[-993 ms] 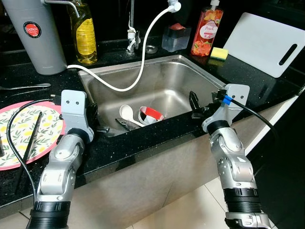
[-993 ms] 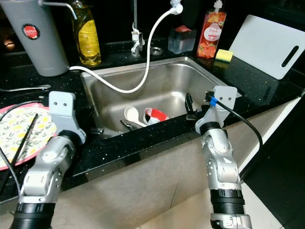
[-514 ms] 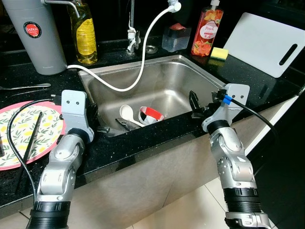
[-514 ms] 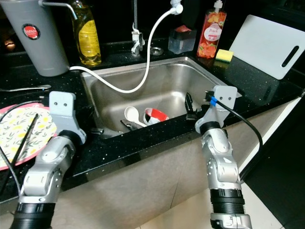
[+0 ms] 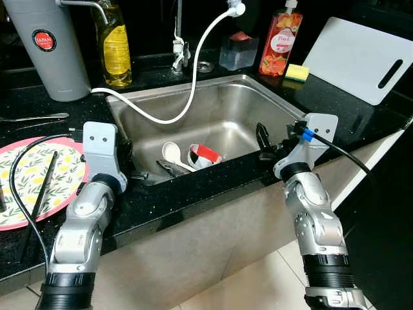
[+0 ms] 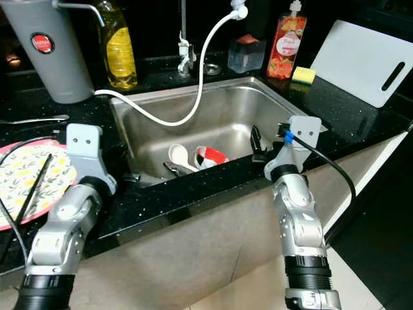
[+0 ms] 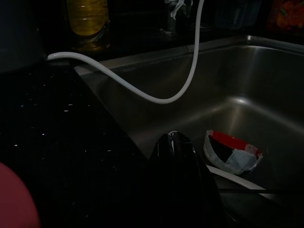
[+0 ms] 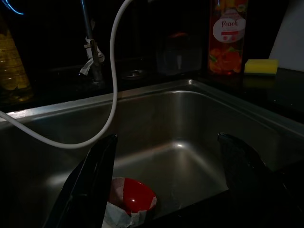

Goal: Kitchen organization

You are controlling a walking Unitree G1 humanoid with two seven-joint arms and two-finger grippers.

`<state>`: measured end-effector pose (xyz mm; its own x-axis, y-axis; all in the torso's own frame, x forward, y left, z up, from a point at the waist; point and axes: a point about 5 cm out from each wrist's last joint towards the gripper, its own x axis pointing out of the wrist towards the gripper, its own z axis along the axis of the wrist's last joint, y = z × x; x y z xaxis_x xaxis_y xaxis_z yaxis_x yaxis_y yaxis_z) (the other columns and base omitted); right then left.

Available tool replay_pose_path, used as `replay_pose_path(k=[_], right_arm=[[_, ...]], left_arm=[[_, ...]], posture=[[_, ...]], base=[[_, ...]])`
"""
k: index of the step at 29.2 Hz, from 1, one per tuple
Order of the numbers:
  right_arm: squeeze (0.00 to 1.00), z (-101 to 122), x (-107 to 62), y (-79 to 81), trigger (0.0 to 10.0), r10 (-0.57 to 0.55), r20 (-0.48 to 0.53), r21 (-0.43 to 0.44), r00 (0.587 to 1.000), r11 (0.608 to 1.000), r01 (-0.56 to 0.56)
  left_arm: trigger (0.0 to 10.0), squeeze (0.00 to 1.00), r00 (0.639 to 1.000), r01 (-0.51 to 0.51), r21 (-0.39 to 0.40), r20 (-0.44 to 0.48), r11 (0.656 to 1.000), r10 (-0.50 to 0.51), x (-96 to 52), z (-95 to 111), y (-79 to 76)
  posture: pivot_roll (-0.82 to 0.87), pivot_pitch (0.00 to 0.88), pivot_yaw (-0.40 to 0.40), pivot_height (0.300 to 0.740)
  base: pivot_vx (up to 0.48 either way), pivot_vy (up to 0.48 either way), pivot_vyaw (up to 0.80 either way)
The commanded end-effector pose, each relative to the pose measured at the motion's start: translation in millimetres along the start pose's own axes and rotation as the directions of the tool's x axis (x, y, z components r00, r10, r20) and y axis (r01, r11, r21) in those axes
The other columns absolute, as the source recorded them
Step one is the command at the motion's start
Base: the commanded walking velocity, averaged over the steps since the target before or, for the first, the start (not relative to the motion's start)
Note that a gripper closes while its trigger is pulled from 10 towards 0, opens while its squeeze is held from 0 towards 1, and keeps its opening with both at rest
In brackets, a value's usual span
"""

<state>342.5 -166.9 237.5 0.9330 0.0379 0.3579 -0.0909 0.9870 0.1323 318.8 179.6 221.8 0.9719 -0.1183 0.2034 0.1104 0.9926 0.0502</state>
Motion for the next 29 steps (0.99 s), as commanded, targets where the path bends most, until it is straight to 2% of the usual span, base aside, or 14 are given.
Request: replay_pose_path(k=[1,29], right_arm=[[0.0,2.0,0.2,-5.0,10.0,-0.019,0.008,0.003,1.0,1.0,0.019],[0.0,3.6,1.5,-3.7,10.0,-0.015,0.012,0.007,1.0,1.0,0.015]], left_arm=[[10.0,0.0,1.0,0.005,-0.01,-0.03,1.0,-0.005,0.1,-6.5,0.2],[10.0,0.0,1.0,0.0,-0.011,-0.023,1.0,0.0,0.2,-4.9,-0.2]], posture=[[-0.08,0.113,-0.021,0.74],[-0.08,0.117,-0.025,0.74]], base=[[0.0,0.0,0.0],[0.0,0.0,0.0]])
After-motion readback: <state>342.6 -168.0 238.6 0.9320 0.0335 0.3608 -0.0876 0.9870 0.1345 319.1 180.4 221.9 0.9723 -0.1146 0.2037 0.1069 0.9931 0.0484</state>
